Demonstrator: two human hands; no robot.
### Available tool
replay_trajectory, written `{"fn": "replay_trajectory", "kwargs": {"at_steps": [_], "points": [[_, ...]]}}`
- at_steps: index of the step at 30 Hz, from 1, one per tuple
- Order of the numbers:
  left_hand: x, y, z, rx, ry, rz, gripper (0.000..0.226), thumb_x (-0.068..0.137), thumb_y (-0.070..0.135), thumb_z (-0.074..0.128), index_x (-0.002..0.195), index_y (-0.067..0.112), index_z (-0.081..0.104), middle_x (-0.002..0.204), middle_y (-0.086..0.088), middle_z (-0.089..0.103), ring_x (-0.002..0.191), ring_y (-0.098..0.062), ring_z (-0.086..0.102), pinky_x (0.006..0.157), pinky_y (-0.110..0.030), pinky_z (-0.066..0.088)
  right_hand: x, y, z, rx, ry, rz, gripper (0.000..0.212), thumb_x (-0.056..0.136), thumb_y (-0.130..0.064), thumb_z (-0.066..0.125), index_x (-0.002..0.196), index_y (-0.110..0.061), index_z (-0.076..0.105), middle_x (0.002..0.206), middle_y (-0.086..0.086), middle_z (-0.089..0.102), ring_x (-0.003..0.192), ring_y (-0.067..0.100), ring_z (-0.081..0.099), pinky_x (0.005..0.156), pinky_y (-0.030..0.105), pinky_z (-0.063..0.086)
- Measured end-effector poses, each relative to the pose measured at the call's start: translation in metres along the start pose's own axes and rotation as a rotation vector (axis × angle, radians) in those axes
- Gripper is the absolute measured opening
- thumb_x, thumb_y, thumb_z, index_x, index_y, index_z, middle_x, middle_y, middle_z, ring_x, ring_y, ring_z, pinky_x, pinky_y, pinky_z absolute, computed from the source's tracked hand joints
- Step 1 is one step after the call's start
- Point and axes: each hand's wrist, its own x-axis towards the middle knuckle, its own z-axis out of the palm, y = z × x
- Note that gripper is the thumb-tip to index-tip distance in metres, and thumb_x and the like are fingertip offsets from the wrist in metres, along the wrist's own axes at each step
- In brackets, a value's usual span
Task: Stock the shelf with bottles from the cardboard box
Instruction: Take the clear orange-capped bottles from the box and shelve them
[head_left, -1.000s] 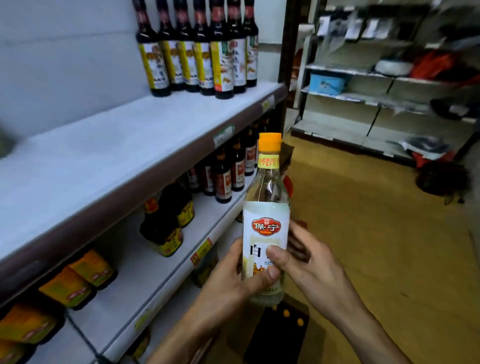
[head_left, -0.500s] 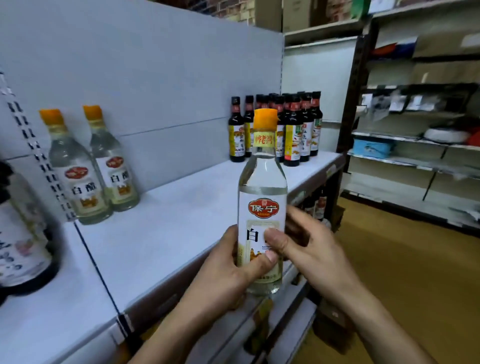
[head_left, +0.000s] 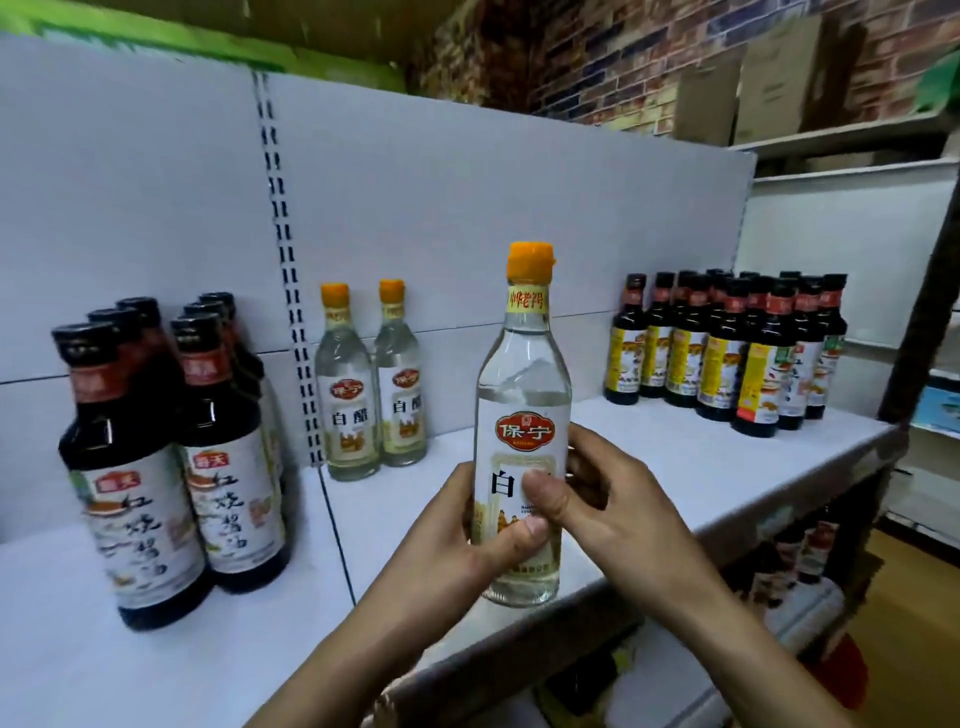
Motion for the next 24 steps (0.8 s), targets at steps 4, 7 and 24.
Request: {"fn": "replay_trajectory", "kwargs": {"at_steps": [4,7,24], "points": [[0.012,-0.001,-0.017,0.012,0.072,-0.011,0.052,0.091,0.025,0.073,0.138,0.030,0.052,0.129,0.006,0.072,0.120,-0.015,0.069,0.109,-0.049,0.050,0.032,0.010,0.011,0.022,-0.095,-0.020,0.028,0.094,-0.032,0.069,0.120,-0.038,0.062,0.110,-0.020,0.076,0.102,0.000,0.072,0.085,0.022,0.059],[0.022,-0.002,-0.029,0.026,0.113,-0.026,0.054,0.093,0.019,0.071,0.142,0.031,0.050,0.132,0.010,0.070,0.123,-0.011,0.066,0.111,-0.042,0.049,0.056,0.020,0.023,0.045,-0.166,-0.024,0.029,0.093,-0.033,0.070,0.119,-0.042,0.061,0.109,-0.026,0.074,0.101,-0.003,0.071,0.081,0.017,0.059],[0.047,-0.045,-0.080,0.054,0.328,-0.124,0.053,0.093,0.006,0.071,0.138,0.025,0.051,0.129,0.000,0.072,0.121,-0.019,0.068,0.108,-0.043,0.052,0.138,0.079,0.088,0.079,-0.436,-0.031,0.042,0.090,-0.030,0.076,0.126,-0.036,0.056,0.118,-0.013,0.074,0.107,0.002,0.070,0.095,0.039,0.059]]}}
